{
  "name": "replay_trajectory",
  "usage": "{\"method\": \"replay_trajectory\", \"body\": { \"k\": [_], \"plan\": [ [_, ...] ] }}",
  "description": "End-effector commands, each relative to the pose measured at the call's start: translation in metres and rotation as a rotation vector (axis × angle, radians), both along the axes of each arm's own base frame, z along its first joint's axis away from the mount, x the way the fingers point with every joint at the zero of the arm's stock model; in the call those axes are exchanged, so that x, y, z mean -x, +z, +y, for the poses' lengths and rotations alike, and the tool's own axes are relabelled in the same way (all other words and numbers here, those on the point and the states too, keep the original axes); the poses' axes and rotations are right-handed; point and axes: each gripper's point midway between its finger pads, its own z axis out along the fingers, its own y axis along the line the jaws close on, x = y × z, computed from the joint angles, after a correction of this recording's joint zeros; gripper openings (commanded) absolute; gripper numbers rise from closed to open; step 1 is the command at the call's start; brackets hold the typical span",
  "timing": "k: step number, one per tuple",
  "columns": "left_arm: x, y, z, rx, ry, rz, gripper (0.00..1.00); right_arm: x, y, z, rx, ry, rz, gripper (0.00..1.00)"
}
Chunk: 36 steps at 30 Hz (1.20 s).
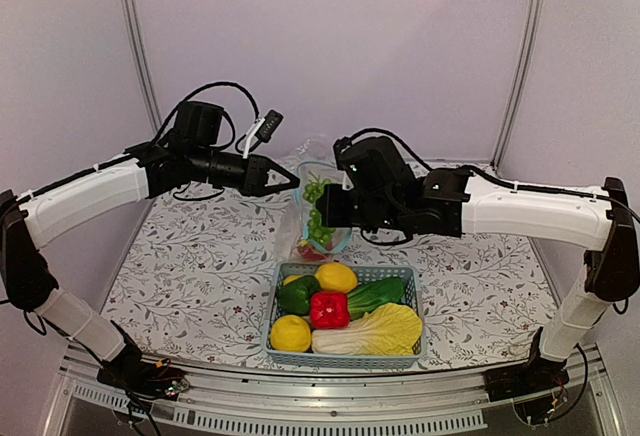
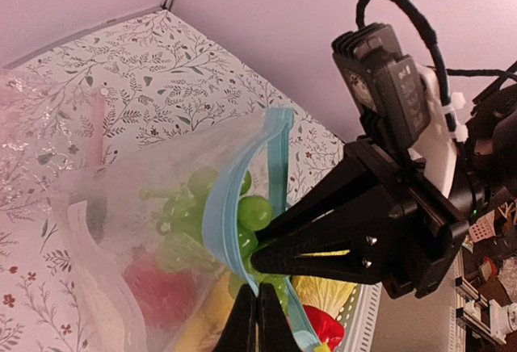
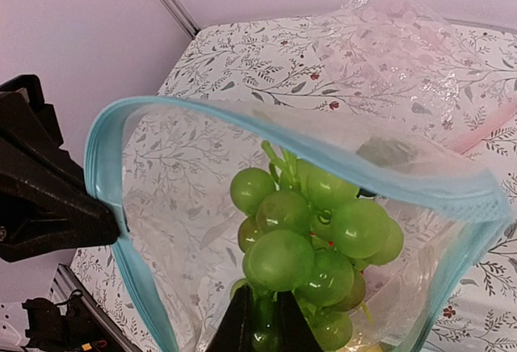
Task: Place the food in the zip-top bag and seal the zipper
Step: Place the fake fruit in the zipper food storage bag.
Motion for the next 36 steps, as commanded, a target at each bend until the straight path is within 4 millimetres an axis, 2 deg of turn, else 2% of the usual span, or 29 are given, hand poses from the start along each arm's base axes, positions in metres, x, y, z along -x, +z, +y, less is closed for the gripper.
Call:
{"method": "replay_trajectory", "body": {
  "k": [1,5,11,16,23,30,36],
  "plan": [
    [0.009,0.012,-0.002,0.026,-0.032,-0.039,0.00,-0.018,0.003,-0.018,0.123,-0.108,-0.048,0.09],
    [0.011,0.013,-0.003,0.032,-0.043,-0.040,0.00,-0.033,-0.002,-0.030,0.209,-0.165,-0.058,0.09],
    [0.016,0.013,-0.008,0.038,-0.070,-0.035,0.00,-0.053,-0.007,-0.037,0.224,-0.212,-0.050,0.09],
    [0.019,0.011,-0.011,0.037,-0.084,-0.026,0.00,-0.061,-0.003,-0.024,0.218,-0.204,-0.067,0.09],
    [0.021,0.011,-0.012,0.036,-0.089,-0.030,0.00,-0.071,-0.025,-0.011,0.259,-0.198,-0.064,0.10],
    [0.021,0.011,-0.011,0.035,-0.084,-0.031,0.00,-0.070,-0.042,-0.009,0.275,-0.170,-0.038,0.20],
    [0.020,0.012,-0.011,0.032,-0.078,-0.038,0.00,-0.068,-0.039,-0.007,0.254,-0.149,-0.035,0.31]
  ]
}}
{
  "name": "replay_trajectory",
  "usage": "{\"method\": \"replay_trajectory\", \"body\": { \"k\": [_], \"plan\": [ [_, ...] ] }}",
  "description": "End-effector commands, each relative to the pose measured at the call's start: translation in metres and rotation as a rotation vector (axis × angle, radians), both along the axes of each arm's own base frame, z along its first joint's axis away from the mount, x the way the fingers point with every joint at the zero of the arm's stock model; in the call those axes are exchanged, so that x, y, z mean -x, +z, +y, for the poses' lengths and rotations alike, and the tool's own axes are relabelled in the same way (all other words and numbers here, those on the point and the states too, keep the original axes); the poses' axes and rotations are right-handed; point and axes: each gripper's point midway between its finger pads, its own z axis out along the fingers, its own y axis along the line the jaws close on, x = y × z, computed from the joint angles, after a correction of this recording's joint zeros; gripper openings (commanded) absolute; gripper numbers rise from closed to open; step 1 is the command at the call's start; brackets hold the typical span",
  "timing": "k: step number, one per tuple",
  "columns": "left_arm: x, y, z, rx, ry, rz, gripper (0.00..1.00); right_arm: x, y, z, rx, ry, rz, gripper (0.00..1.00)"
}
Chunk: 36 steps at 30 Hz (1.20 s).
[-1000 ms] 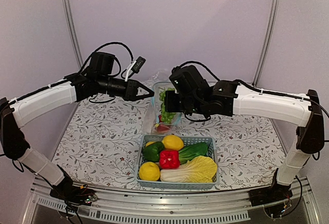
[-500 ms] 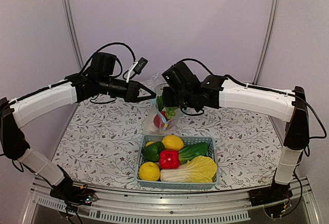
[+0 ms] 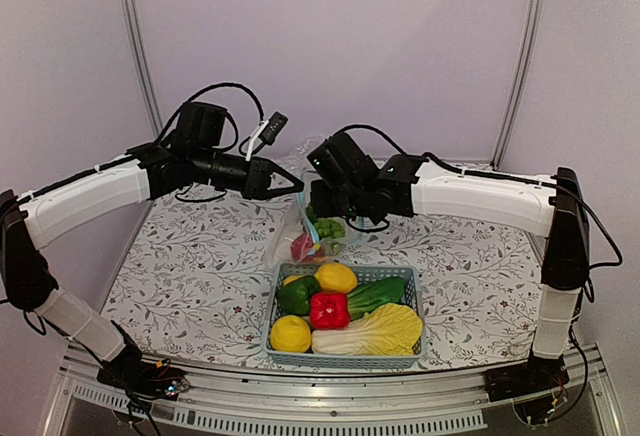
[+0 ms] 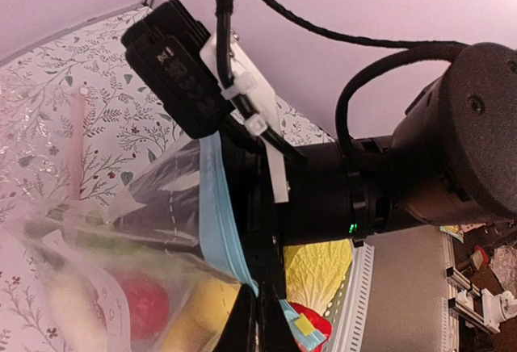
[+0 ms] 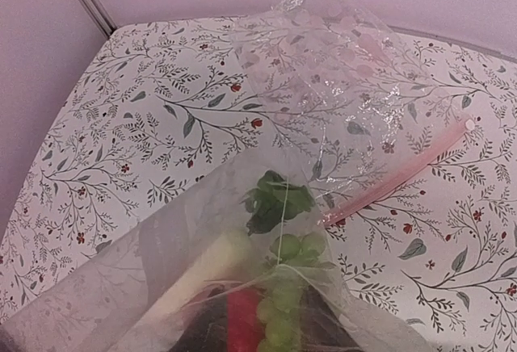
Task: Place the food in the zip-top bag and seal the zipper
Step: Place the fake fruit in the zipper food storage bag.
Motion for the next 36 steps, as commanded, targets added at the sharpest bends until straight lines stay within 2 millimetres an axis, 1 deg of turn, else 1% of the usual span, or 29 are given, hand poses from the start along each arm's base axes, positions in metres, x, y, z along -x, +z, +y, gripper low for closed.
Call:
{"method": "replay_trajectory", "body": {
  "k": [1,8,9,11,14,15,16,18,19,22,24,25,26,27,28,29,30,33,36],
  "plan": [
    [0.007,0.010,-0.002,0.019,-0.023,-0.046,0.00,-0.002,0.002,0.000,-0.016,0.010,-0.002,0.33],
    [0.006,0.010,-0.002,0.016,-0.016,-0.048,0.00,0.002,0.008,0.001,-0.038,0.032,-0.004,0.38],
    [0.005,0.010,-0.001,0.012,-0.010,-0.048,0.00,0.003,0.011,0.002,-0.050,0.040,-0.003,0.41],
    [0.001,0.007,0.000,-0.002,0.010,-0.046,0.00,0.008,0.012,0.010,-0.076,0.092,0.006,0.43],
    [-0.003,0.006,0.003,-0.005,0.027,-0.033,0.00,0.019,0.023,0.019,-0.122,0.186,0.009,0.46],
    [-0.004,0.006,0.003,-0.004,0.030,-0.029,0.00,0.024,0.025,0.020,-0.129,0.213,0.009,0.47],
    [-0.006,0.006,0.004,-0.005,0.038,-0.028,0.00,0.028,0.031,0.019,-0.143,0.233,0.005,0.48],
    [-0.009,0.005,0.007,-0.009,0.056,-0.026,0.00,0.036,0.036,0.015,-0.156,0.263,0.009,0.50],
    [-0.011,0.005,0.008,-0.010,0.063,-0.025,0.00,0.041,0.042,0.012,-0.168,0.276,0.004,0.51],
    [-0.017,0.004,0.012,-0.014,0.087,-0.019,0.00,0.054,0.048,0.005,-0.192,0.320,0.010,0.55],
    [-0.021,0.003,0.015,-0.018,0.103,-0.015,0.00,0.064,0.059,-0.001,-0.222,0.345,0.004,0.58],
    [-0.023,0.002,0.016,-0.021,0.111,-0.012,0.00,0.068,0.059,-0.004,-0.228,0.357,0.009,0.59],
    [-0.025,0.001,0.018,-0.023,0.119,-0.010,0.00,0.073,0.066,-0.008,-0.248,0.367,0.002,0.60],
    [-0.027,0.001,0.019,-0.025,0.128,-0.009,0.00,0.077,0.067,-0.011,-0.256,0.372,0.005,0.62],
    [-0.029,0.000,0.021,-0.027,0.135,-0.009,0.00,0.081,0.071,-0.015,-0.269,0.377,0.001,0.64],
    [-0.030,-0.001,0.022,-0.030,0.143,-0.007,0.00,0.085,0.067,-0.019,-0.267,0.381,0.012,0.66],
    [-0.032,-0.002,0.024,-0.032,0.151,-0.006,0.00,0.091,0.071,-0.024,-0.283,0.397,0.011,0.68],
    [-0.037,-0.003,0.028,-0.037,0.171,-0.006,0.00,0.113,0.074,-0.032,-0.275,0.446,-0.009,0.75],
    [-0.040,-0.005,0.031,-0.046,0.185,-0.009,0.00,0.128,0.059,-0.042,-0.234,0.452,0.020,0.77]
  ]
}}
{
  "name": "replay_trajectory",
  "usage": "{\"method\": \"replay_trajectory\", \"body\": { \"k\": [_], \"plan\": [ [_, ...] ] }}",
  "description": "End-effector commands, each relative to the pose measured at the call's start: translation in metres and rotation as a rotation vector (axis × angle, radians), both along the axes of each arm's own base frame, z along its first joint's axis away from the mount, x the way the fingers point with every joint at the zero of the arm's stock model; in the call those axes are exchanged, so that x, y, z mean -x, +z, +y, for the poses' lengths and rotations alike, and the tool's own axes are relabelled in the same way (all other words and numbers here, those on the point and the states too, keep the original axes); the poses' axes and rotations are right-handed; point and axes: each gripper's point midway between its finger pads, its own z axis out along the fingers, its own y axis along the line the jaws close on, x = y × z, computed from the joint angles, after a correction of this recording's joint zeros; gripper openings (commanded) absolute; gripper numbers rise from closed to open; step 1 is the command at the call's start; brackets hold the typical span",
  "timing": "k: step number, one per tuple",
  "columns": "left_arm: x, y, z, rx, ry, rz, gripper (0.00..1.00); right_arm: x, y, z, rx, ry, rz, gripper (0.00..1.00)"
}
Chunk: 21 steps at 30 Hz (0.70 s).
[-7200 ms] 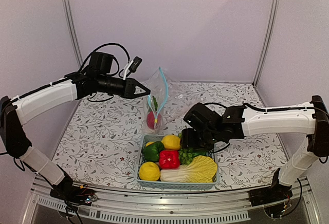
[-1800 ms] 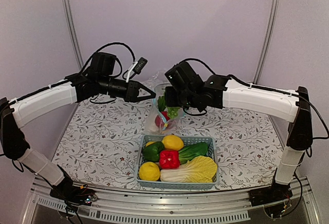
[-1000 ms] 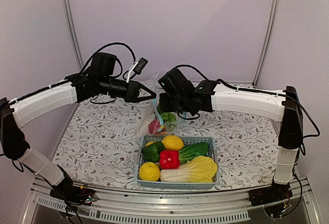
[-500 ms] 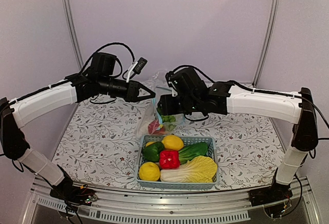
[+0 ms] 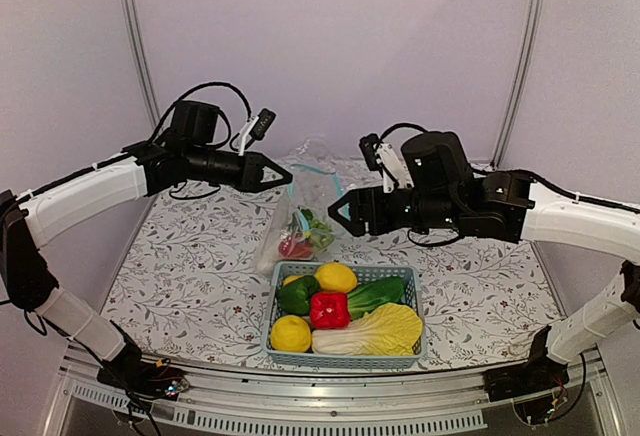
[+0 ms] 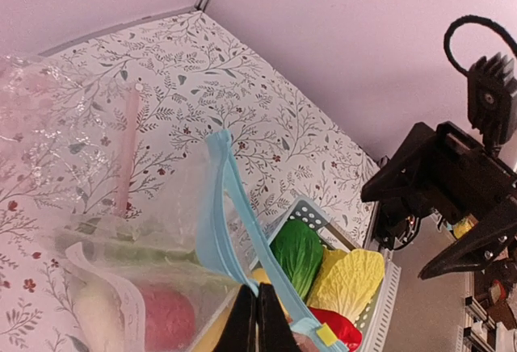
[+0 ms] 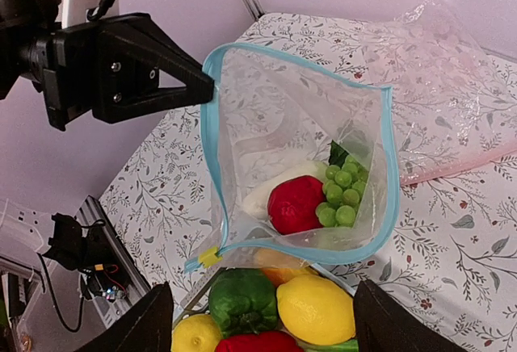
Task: Place the food in the zip-top bag and seal the zipper
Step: Place the fake fruit in the zipper food storage bag, then pick up the fake vegetable from the bin.
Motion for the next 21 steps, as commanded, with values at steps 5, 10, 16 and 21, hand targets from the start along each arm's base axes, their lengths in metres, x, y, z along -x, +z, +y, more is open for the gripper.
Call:
{"method": "replay_trajectory", "body": {
  "k": [5,10,16,21],
  "plan": [
    [-0.010,0.000,0.009,-0.023,0.048,-0.020,0.00,0.038,-0.054,-0.020,0.087,-0.021,0.136,0.77],
    [-0.010,-0.002,0.009,-0.026,0.048,-0.016,0.00,0.057,-0.085,-0.018,0.106,-0.050,0.255,0.76],
    [-0.008,0.000,0.008,-0.016,0.039,-0.013,0.00,0.085,-0.107,-0.001,0.125,-0.020,0.361,0.77],
    [-0.008,0.002,0.008,-0.011,0.037,-0.016,0.00,0.099,-0.126,0.011,0.170,-0.019,0.424,0.76]
  ]
}}
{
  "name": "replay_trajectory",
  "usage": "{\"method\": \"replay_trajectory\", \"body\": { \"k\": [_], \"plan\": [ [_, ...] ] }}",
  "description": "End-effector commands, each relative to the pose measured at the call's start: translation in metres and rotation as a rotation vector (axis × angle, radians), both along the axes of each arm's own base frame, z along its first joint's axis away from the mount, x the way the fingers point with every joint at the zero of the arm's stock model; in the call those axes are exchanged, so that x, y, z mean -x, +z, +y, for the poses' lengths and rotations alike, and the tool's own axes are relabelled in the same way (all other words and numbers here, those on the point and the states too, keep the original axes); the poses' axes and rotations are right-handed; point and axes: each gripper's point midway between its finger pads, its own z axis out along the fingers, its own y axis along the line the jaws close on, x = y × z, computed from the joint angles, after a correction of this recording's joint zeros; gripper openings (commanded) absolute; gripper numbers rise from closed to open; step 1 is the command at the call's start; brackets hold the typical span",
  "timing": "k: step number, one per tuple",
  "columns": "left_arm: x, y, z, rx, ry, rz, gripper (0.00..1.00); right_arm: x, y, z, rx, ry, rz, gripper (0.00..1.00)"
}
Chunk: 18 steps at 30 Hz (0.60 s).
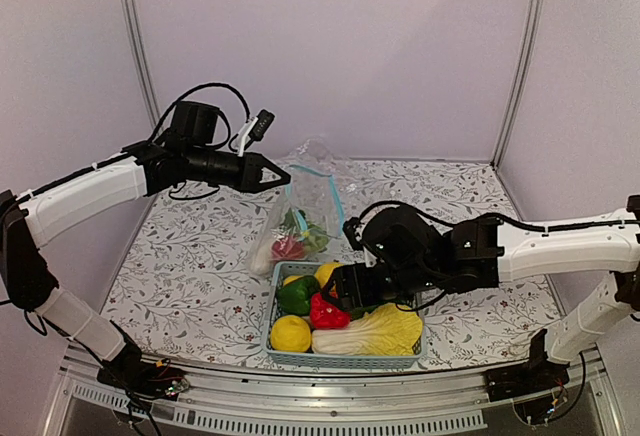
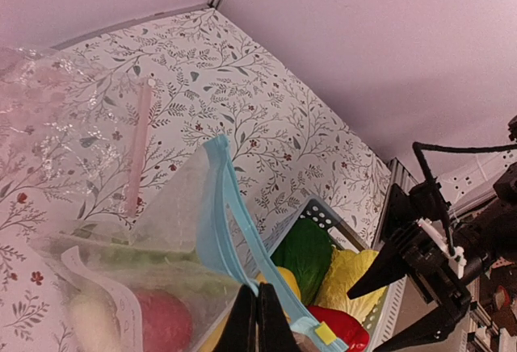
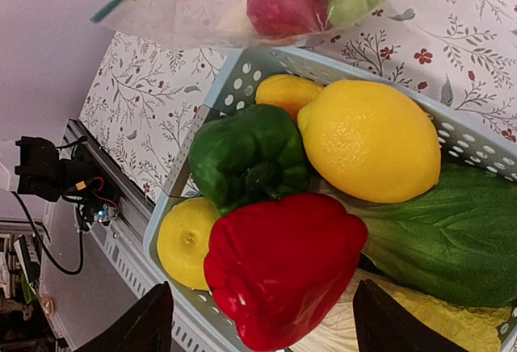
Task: Place the food in the zip-top bag and seal the zipper
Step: Pick up the fake vegetable from the bin.
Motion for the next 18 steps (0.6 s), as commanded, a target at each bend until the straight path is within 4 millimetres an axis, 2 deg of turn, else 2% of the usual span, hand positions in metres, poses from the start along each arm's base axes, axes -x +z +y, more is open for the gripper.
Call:
{"method": "replay_trajectory", "body": {
  "k": [1,10,18],
  "plan": [
    [-0.002,0.007,0.002,0.013,0.000,-0.023,0.00,0.012,-0.022,0.005,0.060,-0.024,0.078,0.76],
    [-0.002,0.007,0.003,0.008,0.003,-0.028,0.00,0.011,-0.046,-0.005,0.172,-0.070,0.094,0.70],
    [-0.003,0.006,0.003,0.006,0.003,-0.027,0.00,0.012,-0.047,-0.005,0.170,-0.074,0.100,0.52]
  ]
}}
